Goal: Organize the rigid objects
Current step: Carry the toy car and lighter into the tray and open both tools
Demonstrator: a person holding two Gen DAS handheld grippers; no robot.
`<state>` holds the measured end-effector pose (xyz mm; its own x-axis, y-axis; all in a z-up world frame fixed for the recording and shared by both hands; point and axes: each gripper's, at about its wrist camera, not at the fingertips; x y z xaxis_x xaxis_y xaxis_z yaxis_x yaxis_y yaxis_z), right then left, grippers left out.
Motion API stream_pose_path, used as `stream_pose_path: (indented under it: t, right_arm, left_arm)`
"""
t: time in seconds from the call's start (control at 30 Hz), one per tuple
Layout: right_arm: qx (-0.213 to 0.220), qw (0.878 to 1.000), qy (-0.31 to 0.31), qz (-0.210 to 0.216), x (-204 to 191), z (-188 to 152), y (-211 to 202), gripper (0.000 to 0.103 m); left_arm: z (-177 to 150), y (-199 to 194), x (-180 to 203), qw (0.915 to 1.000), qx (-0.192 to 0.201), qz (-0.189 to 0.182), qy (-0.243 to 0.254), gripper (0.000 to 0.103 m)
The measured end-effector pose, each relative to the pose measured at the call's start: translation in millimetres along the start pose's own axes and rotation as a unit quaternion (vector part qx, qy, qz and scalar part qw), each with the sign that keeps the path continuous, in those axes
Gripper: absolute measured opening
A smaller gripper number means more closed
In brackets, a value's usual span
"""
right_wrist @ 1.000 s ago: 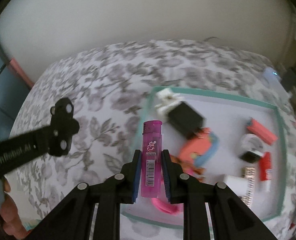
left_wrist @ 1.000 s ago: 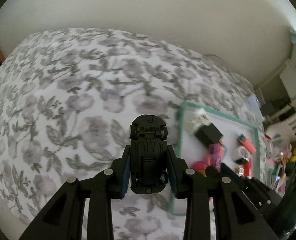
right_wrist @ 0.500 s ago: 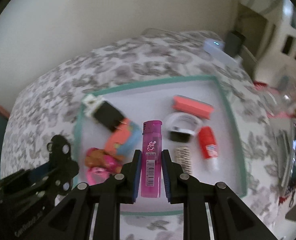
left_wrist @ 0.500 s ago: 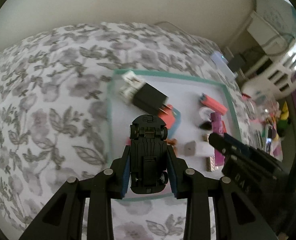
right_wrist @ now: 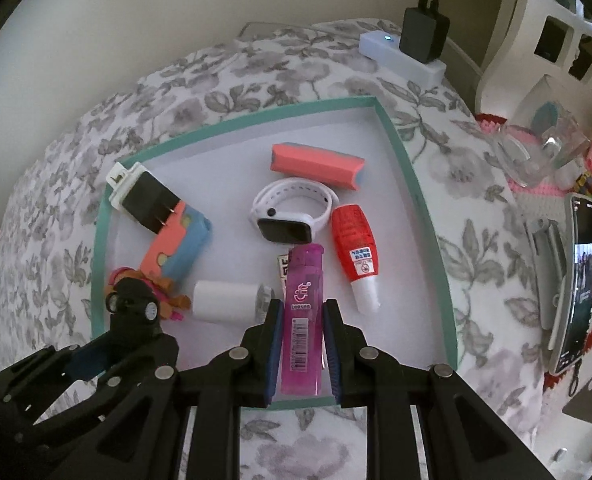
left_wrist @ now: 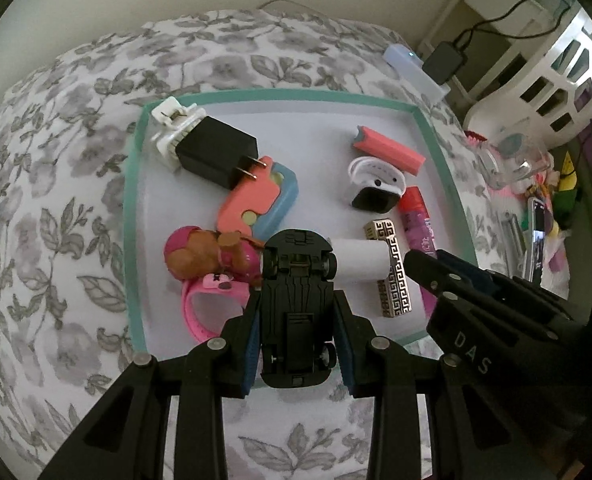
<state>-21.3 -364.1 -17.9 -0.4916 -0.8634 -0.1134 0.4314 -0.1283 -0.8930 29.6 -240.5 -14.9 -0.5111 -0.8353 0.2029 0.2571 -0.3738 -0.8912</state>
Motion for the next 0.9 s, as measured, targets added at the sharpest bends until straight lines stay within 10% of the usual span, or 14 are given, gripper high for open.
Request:
stream_pose_path:
  t: [0.9]
  right_arm:
    - [0.001, 1.0, -0.02, -0.002, -7, -9, -4, 0.021]
  left_arm:
    - [-7, -18, -23, 0.9989, 0.019, 0.037, -0.023, 0.037]
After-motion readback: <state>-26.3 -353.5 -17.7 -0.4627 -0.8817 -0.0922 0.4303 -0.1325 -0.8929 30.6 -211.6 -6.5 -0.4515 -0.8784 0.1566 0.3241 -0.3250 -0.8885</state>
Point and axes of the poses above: each gripper's, at about its wrist camera, not at the fingertips, and y roughly the way its jaws point, x to its right, z to its top, and after that the axes turned 11 degrees about x, right-handed
